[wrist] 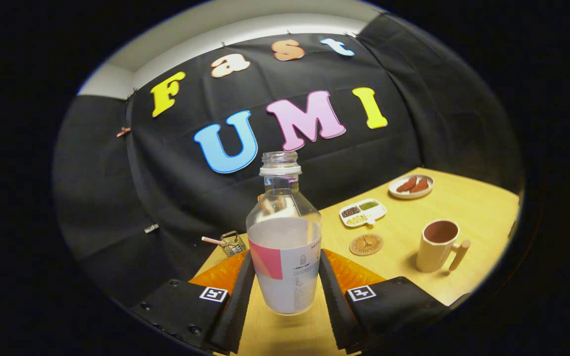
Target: Take the bottle from table, then pour the juice into the cup, finally place the bottle on the coaster
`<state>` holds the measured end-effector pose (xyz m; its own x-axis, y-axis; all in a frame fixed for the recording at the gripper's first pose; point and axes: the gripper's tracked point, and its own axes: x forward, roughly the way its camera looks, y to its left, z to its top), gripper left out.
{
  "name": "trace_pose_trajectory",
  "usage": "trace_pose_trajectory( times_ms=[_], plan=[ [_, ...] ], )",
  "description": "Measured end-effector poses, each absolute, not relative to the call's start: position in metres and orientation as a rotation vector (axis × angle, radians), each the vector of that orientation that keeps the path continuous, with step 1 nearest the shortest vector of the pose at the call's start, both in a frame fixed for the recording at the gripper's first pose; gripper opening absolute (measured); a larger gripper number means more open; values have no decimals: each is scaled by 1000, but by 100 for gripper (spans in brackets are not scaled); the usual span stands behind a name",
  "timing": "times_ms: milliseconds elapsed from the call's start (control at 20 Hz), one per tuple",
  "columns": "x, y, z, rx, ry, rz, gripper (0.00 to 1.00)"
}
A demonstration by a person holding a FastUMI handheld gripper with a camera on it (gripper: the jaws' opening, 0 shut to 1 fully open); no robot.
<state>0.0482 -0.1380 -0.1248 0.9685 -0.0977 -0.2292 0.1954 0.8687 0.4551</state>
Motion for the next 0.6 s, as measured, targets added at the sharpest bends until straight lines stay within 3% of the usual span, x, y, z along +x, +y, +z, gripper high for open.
trace_pose_trajectory(
  times_ms=[600],
  plan=[
    [53,-218,-145,1140,127,-258,72]
  ],
)
